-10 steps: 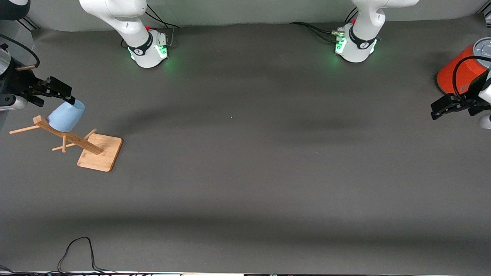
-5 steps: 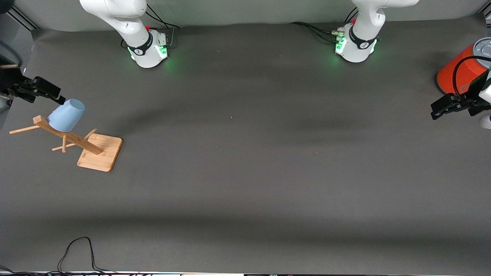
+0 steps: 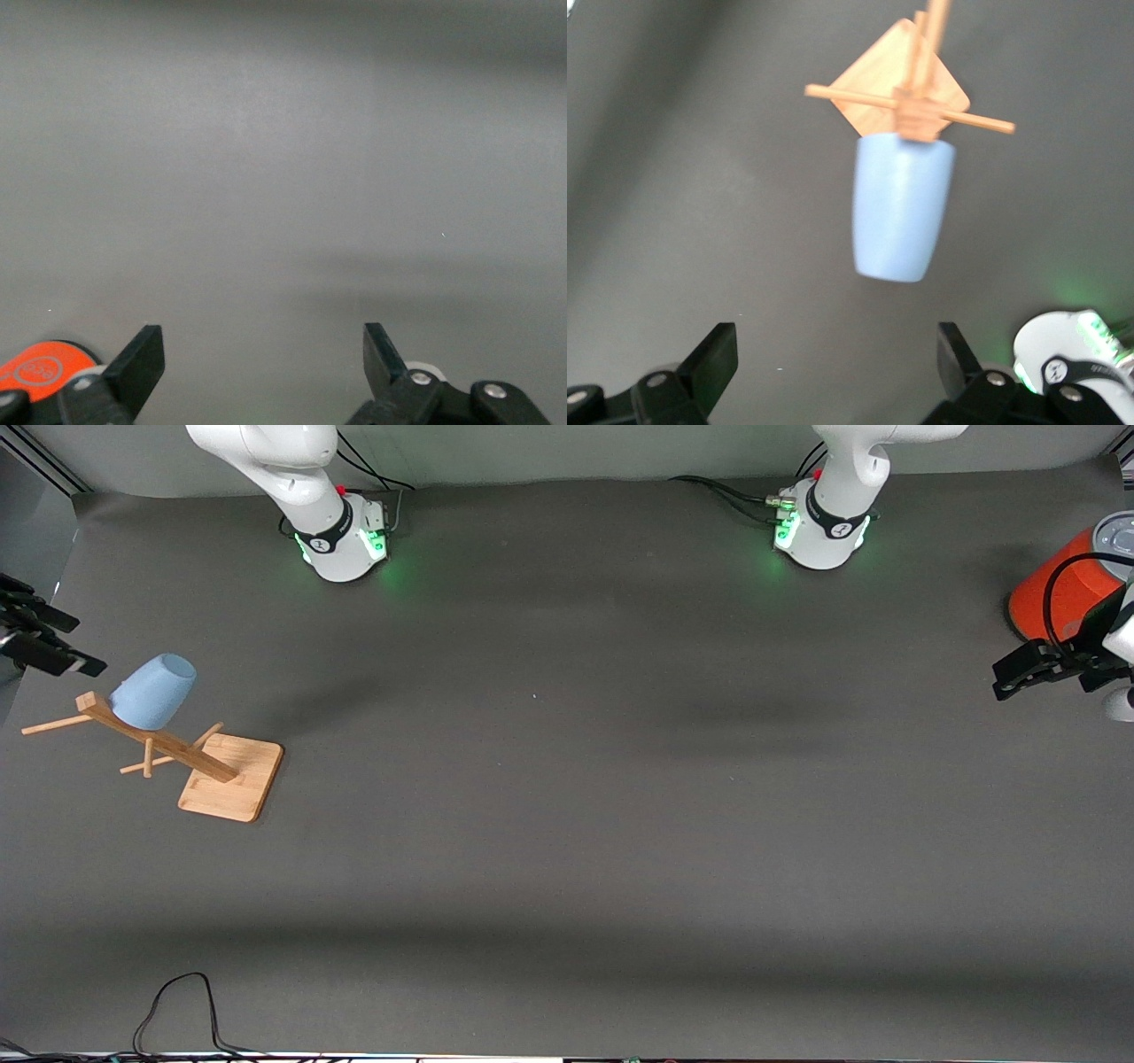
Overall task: Rotate and upright cup with both arms
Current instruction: 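Close the right gripper around the blue cup hanging on the wooden stand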
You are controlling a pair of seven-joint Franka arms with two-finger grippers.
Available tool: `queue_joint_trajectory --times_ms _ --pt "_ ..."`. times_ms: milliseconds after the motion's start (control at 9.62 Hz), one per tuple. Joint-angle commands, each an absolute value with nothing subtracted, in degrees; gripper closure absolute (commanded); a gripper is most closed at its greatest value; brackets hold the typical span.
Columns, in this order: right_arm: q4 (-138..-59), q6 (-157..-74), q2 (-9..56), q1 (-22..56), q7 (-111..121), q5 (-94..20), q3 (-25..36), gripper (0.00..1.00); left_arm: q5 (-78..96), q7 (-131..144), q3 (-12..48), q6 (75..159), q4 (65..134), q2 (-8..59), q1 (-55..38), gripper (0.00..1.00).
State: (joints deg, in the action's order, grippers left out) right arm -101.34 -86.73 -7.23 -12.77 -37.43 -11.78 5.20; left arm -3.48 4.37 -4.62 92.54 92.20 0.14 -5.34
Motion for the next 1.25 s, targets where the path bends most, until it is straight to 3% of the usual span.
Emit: queue_joint_trajectory --times_ms 0,520,1144 --pt "-104.31 -88.14 -7.03 -12.92 -39.2 -13.97 7.82 0.0 -3.34 4.48 -4.66 90.88 91.4 0.26 -5.54 0.0" --pt "-115.65 -99.64 -6.77 -12.83 -39.38 -14.06 7.82 0.0 -3.08 4.92 -4.57 93.07 91.67 0.7 -5.71 0.0" --pt "-120.59 -105.56 -4.75 -12.75 -39.11 -16.96 7.82 0.0 -3.16 4.74 -4.48 90.79 92.29 0.35 -5.97 0.0"
